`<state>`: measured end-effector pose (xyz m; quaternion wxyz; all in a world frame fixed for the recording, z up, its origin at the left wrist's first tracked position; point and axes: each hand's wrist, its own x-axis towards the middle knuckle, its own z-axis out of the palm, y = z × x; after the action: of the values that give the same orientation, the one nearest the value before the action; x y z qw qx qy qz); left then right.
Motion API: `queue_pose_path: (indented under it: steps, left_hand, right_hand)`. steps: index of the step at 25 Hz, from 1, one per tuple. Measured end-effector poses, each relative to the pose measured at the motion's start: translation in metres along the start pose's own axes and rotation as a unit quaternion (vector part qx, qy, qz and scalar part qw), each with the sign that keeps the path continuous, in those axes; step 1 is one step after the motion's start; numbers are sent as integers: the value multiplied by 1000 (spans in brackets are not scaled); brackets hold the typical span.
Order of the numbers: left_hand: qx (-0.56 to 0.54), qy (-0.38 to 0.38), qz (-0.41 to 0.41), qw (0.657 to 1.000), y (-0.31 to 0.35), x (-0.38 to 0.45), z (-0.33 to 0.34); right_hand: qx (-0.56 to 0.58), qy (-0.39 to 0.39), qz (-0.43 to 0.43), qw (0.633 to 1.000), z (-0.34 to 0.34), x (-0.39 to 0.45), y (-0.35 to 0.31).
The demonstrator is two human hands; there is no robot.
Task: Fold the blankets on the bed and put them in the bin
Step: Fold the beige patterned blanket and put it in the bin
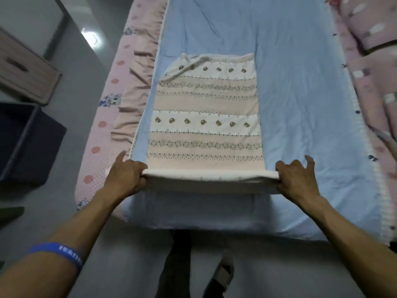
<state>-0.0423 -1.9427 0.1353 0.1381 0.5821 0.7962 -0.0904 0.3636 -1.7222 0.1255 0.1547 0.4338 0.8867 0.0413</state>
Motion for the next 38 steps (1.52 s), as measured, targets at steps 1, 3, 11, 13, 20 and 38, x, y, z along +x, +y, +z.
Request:
queue_pose_path:
  steps: [1,3,11,13,20,38]
  left_hand:
    - [6,5,-2,1000,-5,25,-9]
    - [13,25,2,1000,-17,78,-19]
    - [21,-4,-12,1000,-63,281,20]
    - [27,-14,-32,999,-75,323,48]
    - [21,-48,-110,993,-86,377,103]
    - [49,57,-44,996,-10,352,115]
  right_hand:
    - [14,6,27,1000,-3,20,2]
    - [45,26,91,995,-3,63,8]
    - [112,50,183,975,61,264,18]
    - [119,39,186,975,91,306,22]
    - [125,-64,205,968,157,371,30]
    - [151,-27,-2,988,105,393,-115]
